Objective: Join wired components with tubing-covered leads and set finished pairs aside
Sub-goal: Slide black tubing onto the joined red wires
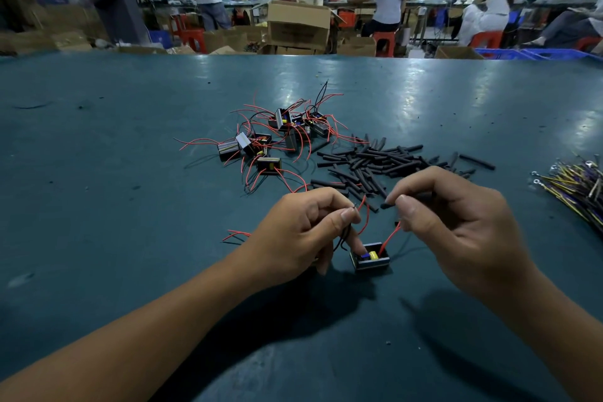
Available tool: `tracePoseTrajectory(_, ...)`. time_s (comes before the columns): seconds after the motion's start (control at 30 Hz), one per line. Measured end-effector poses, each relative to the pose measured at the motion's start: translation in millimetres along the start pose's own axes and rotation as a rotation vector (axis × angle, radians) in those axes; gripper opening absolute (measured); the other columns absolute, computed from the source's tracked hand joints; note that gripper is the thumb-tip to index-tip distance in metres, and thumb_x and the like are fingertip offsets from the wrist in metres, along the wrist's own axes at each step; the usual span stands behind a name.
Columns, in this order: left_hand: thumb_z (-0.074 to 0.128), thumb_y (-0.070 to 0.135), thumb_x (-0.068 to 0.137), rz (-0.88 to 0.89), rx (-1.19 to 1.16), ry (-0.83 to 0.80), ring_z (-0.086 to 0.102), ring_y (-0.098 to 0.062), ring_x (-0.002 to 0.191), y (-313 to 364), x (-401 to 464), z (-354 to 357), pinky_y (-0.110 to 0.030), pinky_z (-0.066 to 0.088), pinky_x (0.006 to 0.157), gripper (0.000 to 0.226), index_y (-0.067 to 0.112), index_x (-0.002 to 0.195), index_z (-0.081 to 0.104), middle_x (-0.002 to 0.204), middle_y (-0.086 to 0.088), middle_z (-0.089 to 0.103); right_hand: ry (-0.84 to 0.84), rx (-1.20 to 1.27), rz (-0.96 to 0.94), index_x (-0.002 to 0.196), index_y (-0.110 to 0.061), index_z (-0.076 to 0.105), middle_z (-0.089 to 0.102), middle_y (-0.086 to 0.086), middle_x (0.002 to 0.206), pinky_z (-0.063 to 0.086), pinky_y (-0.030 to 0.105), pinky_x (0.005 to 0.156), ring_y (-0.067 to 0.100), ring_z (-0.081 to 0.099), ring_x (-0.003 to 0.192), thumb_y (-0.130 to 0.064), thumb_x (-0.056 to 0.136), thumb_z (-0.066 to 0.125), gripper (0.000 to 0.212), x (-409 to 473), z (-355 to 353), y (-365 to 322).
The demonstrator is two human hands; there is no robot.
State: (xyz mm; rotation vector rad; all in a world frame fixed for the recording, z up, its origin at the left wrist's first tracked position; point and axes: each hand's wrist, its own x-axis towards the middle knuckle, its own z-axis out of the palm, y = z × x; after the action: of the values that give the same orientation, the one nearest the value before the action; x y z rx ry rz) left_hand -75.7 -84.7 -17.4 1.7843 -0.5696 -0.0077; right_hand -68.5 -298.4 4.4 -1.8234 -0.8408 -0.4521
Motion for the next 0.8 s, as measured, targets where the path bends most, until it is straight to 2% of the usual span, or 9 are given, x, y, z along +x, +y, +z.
tracePoseTrajectory(0.07,0.049,0.015,0.103,0.001,0.003,0.006,0.053,-0.015,0.036,-0.4,0.3,-0.2,-0.02,0.04,0.039,0.015,0.008,0.093,0.058,0.08,-0.007,0.076,0.019,0.039,0.007,0.088,-0.028,0.067,0.061,-0.011,0.069,0.04,0.013,0.055,0.008,0.055,0.056,-0.034,0.095,0.055,0.015,-0.6,1.9,-0.4)
tracePoseTrajectory(0.17,0.054,0.019,0.1,-0.008,-0.015,0.026,0.055,-0.017,0.037,-3.0,1.1,-0.4,-0.025,0.041,0.038,0.015,0.008,0.092,0.059,0.079,-0.005,0.076,-0.009,0.026,0.01,0.097,-0.029,0.068,0.063,-0.014,0.074,0.041,0.01,0.059,0.006,0.059,0.059,-0.031,0.096,0.052,0.016,-1.5,3.6,0.8)
tracePoseTrajectory(0.23,0.057,0.018,0.099,-0.01,-0.042,0.043,0.055,-0.019,0.038,-5.5,1.5,-0.9,-0.027,0.042,0.038,0.014,0.008,0.089,0.058,0.079,-0.007,0.076,-0.008,-0.023,0.0,0.103,-0.028,0.065,0.064,-0.013,0.077,0.045,0.014,0.06,0.01,0.062,0.063,-0.029,0.094,0.052,0.016,-2.0,4.8,1.9)
tracePoseTrajectory(0.33,0.06,0.018,0.099,-0.008,-0.077,0.054,0.055,-0.019,0.039,-7.8,1.7,-1.8,-0.026,0.045,0.038,0.015,0.011,0.086,0.056,0.079,-0.009,0.076,0.026,-0.092,-0.037,0.098,-0.024,0.066,0.063,-0.005,0.076,0.05,0.026,0.059,0.015,0.062,0.062,-0.026,0.092,0.054,0.013,-2.7,5.0,2.5)
tracePoseTrajectory(0.57,0.06,0.016,0.099,0.001,-0.103,0.054,0.056,-0.019,0.039,-8.5,2.0,-1.7,-0.026,0.047,0.04,0.02,0.007,0.083,0.052,0.078,-0.011,0.075,0.054,-0.239,-0.138,0.091,-0.017,0.07,0.064,-0.014,0.071,0.048,0.016,0.061,0.01,0.062,0.06,-0.02,0.088,0.057,0.013,-3.7,6.7,0.6)
tracePoseTrajectory(0.8,0.059,0.017,0.099,0.002,-0.079,0.056,0.06,-0.02,0.041,-8.0,0.9,-1.8,-0.025,0.046,0.041,0.018,0.011,0.083,0.052,0.078,-0.01,0.075,0.083,-0.29,-0.155,0.088,-0.014,0.071,0.066,-0.014,0.071,0.049,0.022,0.059,0.009,0.063,0.06,-0.02,0.088,0.058,0.014,-5.5,6.8,0.3)
